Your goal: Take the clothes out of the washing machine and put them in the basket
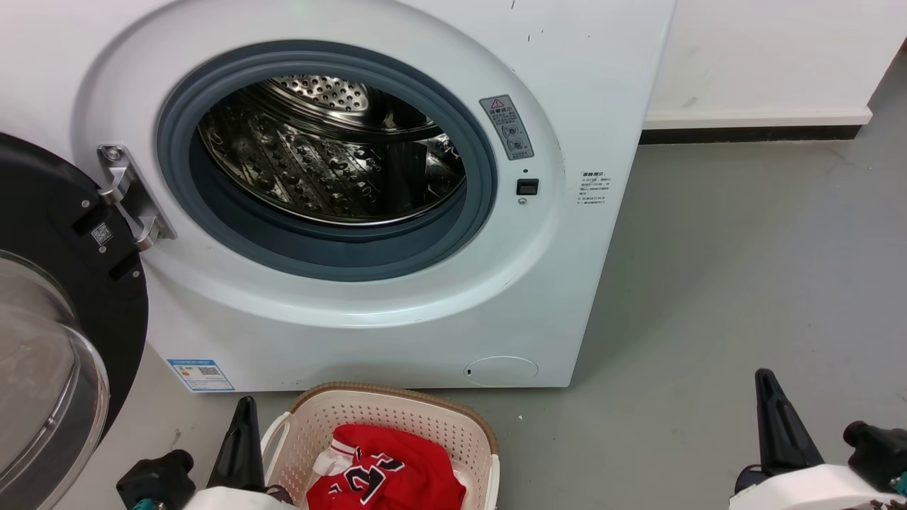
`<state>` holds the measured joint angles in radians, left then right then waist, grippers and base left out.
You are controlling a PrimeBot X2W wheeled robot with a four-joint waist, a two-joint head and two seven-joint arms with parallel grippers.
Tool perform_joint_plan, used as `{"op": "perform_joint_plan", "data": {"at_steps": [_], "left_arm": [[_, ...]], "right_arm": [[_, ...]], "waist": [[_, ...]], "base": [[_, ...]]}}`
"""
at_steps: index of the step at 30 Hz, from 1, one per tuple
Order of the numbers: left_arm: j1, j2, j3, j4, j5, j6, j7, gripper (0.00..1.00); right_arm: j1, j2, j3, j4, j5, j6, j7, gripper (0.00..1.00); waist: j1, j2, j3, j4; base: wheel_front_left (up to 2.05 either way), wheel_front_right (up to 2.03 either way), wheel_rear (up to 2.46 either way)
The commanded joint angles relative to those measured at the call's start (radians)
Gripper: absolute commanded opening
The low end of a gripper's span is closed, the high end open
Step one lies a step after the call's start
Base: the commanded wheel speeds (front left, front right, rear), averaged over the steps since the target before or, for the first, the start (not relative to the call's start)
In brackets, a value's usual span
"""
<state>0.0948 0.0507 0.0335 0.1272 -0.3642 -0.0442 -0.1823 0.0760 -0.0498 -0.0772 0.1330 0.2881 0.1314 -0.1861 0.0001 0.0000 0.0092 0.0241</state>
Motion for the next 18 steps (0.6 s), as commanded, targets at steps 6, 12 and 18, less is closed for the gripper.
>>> {"op": "perform_joint_plan", "data": {"at_steps": [6, 12, 18], "left_arm": [[-0.042, 0.000, 0.009, -0.001, -0.134, -0.012, 0.029, 0.00], [-0.062, 0.000, 0.018, 0.013, -0.266, -0.021, 0.061, 0.00], [-0.077, 0.000, 0.024, 0.022, -0.357, -0.027, 0.083, 0.00]], "right_arm": [[-0.048, 0.000, -0.005, 0.000, 0.144, 0.000, 0.029, 0.00], [-0.066, 0.000, -0.009, 0.012, 0.284, 0.000, 0.061, 0.00], [-0.078, 0.000, -0.011, 0.021, 0.380, 0.000, 0.083, 0.00]], "waist": [[0.0000, 0.0000, 0.000, -0.001], [0.0000, 0.0000, -0.001, -0.003], [0.0000, 0.0000, -0.001, -0.004]], "base": [[0.00, 0.00, 0.00], [0.00, 0.00, 0.00], [0.00, 0.00, 0.00]]}}
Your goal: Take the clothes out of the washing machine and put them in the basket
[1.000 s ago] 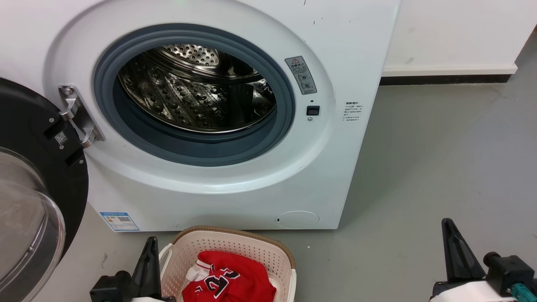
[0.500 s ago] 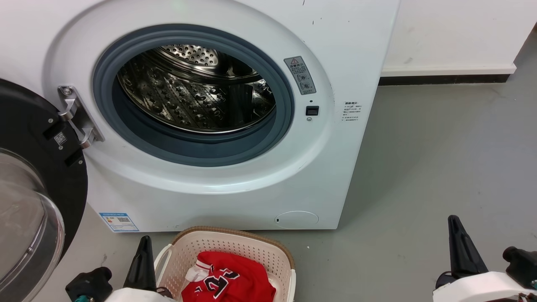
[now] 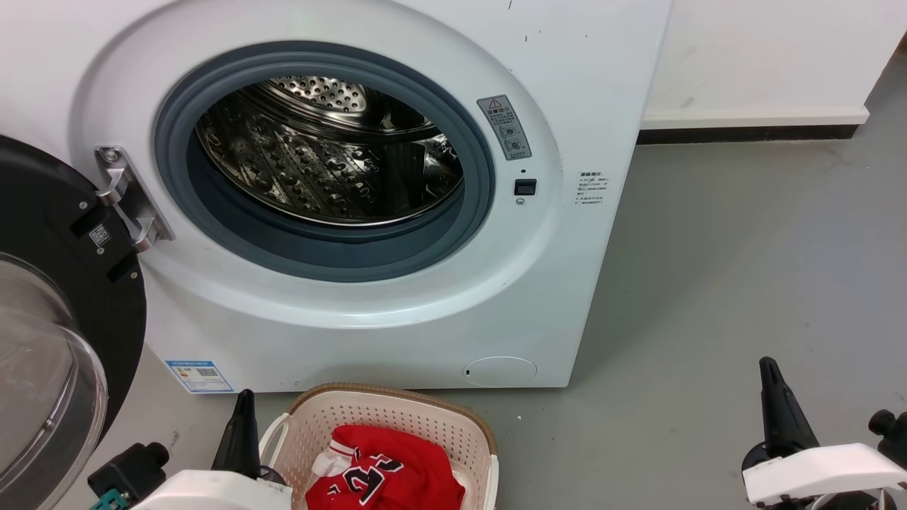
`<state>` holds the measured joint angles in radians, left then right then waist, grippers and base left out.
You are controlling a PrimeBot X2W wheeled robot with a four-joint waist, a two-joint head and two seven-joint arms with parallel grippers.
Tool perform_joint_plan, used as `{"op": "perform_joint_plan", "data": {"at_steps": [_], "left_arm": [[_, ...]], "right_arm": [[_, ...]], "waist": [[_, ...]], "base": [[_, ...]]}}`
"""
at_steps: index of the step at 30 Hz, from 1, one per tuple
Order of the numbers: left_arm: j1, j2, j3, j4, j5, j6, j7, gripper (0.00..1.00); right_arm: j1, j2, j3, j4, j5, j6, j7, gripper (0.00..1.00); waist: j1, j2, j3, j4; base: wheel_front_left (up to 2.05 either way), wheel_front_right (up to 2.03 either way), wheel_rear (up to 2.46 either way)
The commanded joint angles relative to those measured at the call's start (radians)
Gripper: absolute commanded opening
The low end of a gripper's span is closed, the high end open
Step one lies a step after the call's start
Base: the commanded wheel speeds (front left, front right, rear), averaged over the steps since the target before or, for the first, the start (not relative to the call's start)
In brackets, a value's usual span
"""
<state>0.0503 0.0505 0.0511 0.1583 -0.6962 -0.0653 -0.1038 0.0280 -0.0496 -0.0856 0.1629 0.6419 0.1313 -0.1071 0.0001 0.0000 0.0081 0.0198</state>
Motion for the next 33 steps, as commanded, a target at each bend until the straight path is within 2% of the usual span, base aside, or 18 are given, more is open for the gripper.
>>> {"op": "perform_joint_plan", "data": {"at_steps": [1, 33], "left_arm": [[-0.035, 0.000, 0.007, -0.007, -0.040, -0.007, 0.008, 0.00], [-0.093, 0.000, 0.034, 0.035, -0.429, -0.034, 0.102, 0.00]], "right_arm": [[-0.031, -0.001, -0.003, -0.007, 0.043, 0.000, 0.008, 0.00], [-0.084, -0.001, -0.015, 0.033, 0.455, 0.000, 0.104, 0.00]], "waist": [[0.0000, 0.0000, 0.000, 0.000], [-0.0001, 0.0000, -0.002, -0.007]], "base": [[0.00, 0.00, 0.00], [0.00, 0.00, 0.00]]}}
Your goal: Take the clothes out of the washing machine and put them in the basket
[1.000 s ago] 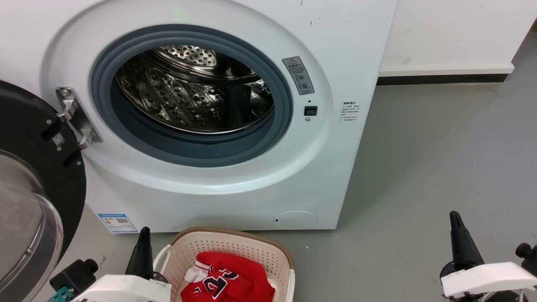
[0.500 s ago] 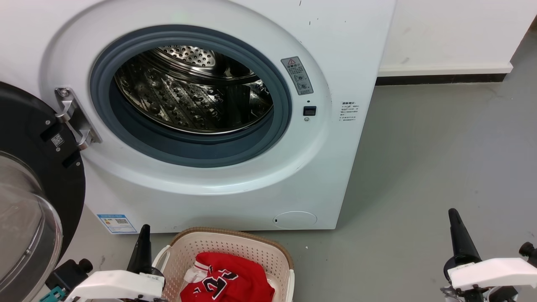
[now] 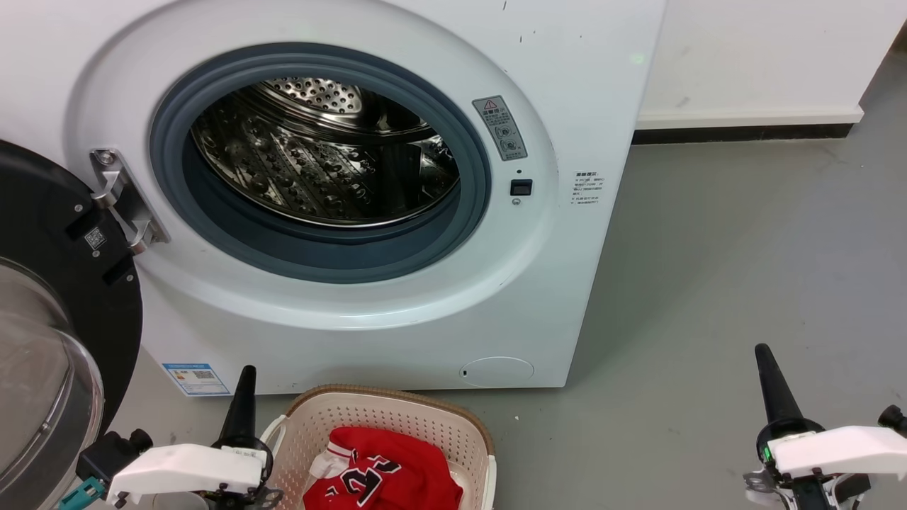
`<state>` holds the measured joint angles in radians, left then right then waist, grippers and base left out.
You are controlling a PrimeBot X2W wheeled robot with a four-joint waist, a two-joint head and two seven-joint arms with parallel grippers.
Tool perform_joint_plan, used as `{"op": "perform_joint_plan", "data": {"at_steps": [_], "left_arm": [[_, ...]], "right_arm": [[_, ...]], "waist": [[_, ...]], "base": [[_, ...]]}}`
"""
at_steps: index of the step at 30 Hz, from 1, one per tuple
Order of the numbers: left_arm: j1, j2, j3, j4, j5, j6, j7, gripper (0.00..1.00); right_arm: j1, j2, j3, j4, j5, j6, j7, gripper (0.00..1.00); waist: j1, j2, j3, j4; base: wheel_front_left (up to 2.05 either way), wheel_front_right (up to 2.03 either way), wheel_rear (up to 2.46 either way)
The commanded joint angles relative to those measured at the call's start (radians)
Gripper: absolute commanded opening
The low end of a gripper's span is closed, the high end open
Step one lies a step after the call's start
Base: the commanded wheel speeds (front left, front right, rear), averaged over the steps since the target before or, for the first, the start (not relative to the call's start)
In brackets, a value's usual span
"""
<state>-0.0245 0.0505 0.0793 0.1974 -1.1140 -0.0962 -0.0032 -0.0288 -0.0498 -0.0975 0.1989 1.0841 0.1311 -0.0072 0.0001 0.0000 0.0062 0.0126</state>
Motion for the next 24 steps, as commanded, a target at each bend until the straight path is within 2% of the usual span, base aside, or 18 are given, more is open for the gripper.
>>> {"op": "perform_joint_plan", "data": {"at_steps": [1, 24], "left_arm": [[-0.019, 0.000, 0.006, -0.003, -0.022, -0.003, 0.004, 0.00], [-0.055, 0.000, 0.021, 0.023, -0.264, -0.021, 0.063, 0.00]], "right_arm": [[-0.028, -0.001, -0.003, -0.002, 0.025, 0.000, 0.007, 0.00], [-0.060, -0.001, -0.010, 0.022, 0.281, 0.000, 0.066, 0.00]], "waist": [[0.0000, 0.0000, 0.000, 0.000], [-0.0001, 0.0000, -0.001, -0.006]], "base": [[0.00, 0.00, 0.00], [0.00, 0.00, 0.00]]}}
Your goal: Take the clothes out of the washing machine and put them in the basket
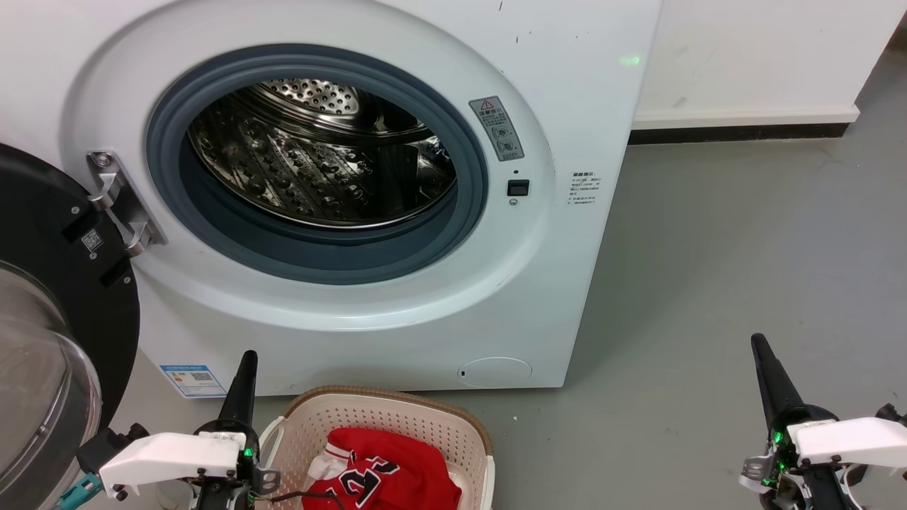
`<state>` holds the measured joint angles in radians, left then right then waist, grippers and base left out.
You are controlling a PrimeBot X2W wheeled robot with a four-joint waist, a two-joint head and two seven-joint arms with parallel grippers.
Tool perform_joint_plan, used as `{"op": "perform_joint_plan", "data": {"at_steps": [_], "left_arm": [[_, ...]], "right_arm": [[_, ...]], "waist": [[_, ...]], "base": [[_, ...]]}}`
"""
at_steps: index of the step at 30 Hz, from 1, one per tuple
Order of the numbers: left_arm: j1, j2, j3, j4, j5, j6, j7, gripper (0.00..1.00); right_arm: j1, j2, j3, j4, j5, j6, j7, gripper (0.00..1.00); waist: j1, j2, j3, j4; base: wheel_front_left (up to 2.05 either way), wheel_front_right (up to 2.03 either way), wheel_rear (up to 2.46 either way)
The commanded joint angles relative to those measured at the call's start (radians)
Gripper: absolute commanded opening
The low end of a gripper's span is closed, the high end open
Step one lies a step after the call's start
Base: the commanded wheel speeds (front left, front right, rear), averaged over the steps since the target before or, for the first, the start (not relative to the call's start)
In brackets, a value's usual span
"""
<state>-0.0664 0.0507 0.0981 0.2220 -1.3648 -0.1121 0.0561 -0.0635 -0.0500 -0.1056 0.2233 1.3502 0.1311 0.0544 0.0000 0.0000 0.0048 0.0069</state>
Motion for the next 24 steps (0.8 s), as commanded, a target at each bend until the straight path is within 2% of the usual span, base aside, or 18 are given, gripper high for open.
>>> {"op": "perform_joint_plan", "data": {"at_steps": [1, 24], "left_arm": [[-0.014, -0.001, 0.003, 0.000, -0.022, -0.005, 0.005, 0.00], [-0.044, -0.001, 0.016, 0.021, -0.203, -0.019, 0.049, 0.00]], "right_arm": [[-0.027, 0.000, -0.002, -0.001, 0.024, 0.000, 0.007, 0.00], [-0.047, 0.000, -0.007, 0.019, 0.217, 0.000, 0.051, 0.00]], "waist": [[0.0000, 0.0000, 0.000, 0.000], [0.0000, 0.0000, -0.001, -0.005]], "base": [[0.00, 0.00, 0.00], [0.00, 0.00, 0.00]]}}
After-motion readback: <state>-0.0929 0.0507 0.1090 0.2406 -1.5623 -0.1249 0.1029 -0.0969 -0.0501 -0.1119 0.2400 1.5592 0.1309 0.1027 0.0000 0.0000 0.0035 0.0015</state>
